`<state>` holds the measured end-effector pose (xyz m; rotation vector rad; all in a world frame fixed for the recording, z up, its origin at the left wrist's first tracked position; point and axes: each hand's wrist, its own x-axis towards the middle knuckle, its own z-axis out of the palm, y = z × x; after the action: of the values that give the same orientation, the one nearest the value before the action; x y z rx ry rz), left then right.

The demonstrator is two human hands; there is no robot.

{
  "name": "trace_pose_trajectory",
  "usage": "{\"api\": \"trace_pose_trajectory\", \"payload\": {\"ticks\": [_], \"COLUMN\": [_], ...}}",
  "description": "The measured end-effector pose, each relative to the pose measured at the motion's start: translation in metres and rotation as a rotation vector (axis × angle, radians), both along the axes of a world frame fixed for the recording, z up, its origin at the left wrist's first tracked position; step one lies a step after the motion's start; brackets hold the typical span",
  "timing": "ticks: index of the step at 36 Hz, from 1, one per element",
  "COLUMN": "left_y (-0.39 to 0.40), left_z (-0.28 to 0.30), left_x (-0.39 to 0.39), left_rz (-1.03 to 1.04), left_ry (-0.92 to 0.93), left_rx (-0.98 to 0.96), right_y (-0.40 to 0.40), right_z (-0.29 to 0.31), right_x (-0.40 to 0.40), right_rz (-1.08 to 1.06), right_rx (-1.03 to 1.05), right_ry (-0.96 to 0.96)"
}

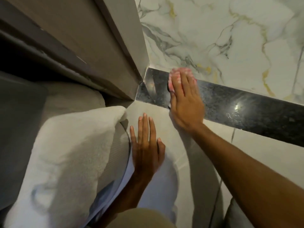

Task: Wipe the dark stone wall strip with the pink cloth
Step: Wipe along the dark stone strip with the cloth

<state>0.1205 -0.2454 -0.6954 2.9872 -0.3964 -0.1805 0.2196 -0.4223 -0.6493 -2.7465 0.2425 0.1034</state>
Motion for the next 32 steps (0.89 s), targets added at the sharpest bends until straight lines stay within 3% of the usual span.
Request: {"api": "trace_pose_trajectory", "payload": {"ticks": [2,6,8,10,13,17,19,21,23,25,27,32], "left_y": [0.002,-0.001,-0.002,-0.002,-0.005,-0.005,-0.002,-0.002,-0.002,-0.003,-0.003,-0.006], "left_z": [-0.004,-0.004,0.0,0.006,0.012,0.008,0.003,-0.001,-0.003,-0.001,0.003,0.007], "left_x": [0.0,-0.001,-0.001,-0.001,0.002,0.002,0.0,0.001,0.002,0.001,0.001,0.002], "left_rz": [0.027,0.114,0.107,0.089,0.088,0.061,0.055,0.054,0.047,0.03,0.015,0.001], "left_ry": [-0.011,-0.015,0.001,0.015,0.003,0.0,-0.01,-0.028,-0.034,-0.034,-0.036,-0.001], "left_rx": [0.019,0.02,0.029,0.051,0.021,0.035,0.016,-0.023,-0.043,-0.011,0.047,-0.025], "right_y": [0.016,0.025,0.009,-0.011,-0.031,-0.012,0.005,0.023,0.038,0.042,0.031,-0.013], "right_z": [-0.002,-0.009,-0.009,-0.008,-0.007,-0.011,-0.014,-0.019,-0.022,-0.024,-0.024,-0.022], "right_x": [0.021,0.008,-0.018,-0.047,-0.066,-0.019,0.016,0.04,0.038,0.009,-0.034,-0.093], "right_rz": [0.017,0.524,0.653,0.613,0.326,-0.19,-0.339,-0.269,-0.028,0.225,0.336,0.068], "right_rx": [0.018,-0.048,-0.064,-0.063,-0.052,-0.078,-0.06,-0.04,-0.016,-0.007,-0.012,-0.026], "right_ry": [0.009,0.053,0.058,0.022,-0.013,-0.058,-0.087,-0.119,-0.116,-0.092,-0.072,-0.11]}}
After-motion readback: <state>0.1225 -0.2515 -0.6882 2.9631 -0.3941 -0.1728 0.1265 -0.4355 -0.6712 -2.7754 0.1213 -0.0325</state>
